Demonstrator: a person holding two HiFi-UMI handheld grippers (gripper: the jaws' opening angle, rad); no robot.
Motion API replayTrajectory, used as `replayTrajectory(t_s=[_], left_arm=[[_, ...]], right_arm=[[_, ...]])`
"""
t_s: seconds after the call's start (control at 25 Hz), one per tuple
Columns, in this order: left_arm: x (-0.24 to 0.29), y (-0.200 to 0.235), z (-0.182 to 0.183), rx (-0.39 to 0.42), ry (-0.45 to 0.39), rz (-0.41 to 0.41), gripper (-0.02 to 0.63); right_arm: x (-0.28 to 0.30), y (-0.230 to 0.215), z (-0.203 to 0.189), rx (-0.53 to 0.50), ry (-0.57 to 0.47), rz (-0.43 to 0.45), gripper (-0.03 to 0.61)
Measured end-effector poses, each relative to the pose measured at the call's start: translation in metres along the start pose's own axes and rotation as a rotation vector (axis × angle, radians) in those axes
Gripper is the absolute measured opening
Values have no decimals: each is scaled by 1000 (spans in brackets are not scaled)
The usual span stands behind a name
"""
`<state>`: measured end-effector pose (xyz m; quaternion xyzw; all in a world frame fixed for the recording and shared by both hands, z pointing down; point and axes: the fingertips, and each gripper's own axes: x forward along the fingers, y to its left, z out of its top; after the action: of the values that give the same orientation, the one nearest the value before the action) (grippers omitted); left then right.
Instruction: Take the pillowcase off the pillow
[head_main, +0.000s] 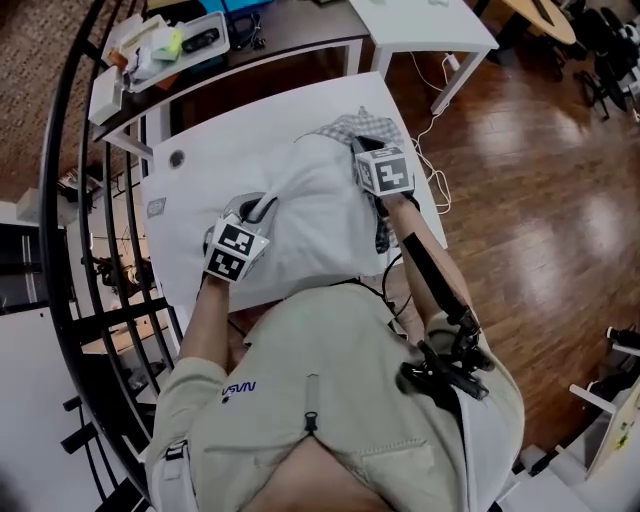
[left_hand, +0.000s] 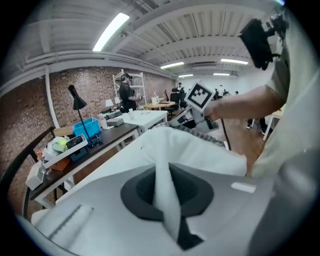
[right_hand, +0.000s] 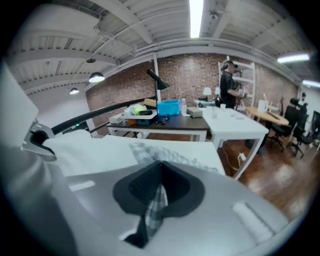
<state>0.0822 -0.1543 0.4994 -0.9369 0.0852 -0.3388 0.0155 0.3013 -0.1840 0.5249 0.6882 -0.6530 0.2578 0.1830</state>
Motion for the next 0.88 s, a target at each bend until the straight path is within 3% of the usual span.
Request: replayTrajectory(t_s=[0.2,0.36,0.56,0.64,0.72,0.8,0.88], left_arm=[[-57,-7,33,6,-198,20,15],[-84,-12,48,20,-280,40,15],[-78,0,52,-83,-354,68,14],[-62,7,51,-114,-348,64,14],[-37,6,46,-118,-296,25,20],[-12,2,38,-98,-230,-14,97],[-9,4,37,-84,-225,13,206]], right_arm=[[-11,-60,17,47,-61,-180,5],[-6,-106,-20,87,36,-292,6],[14,-100,-116,82,291,-209,6],[24,-85,-136,114,279,-141,18],[20,-84,-142,139,248,-136,95],[5,-80,-126,183,163,-122,171],[-23,-67,-100,237,37,-80,186]])
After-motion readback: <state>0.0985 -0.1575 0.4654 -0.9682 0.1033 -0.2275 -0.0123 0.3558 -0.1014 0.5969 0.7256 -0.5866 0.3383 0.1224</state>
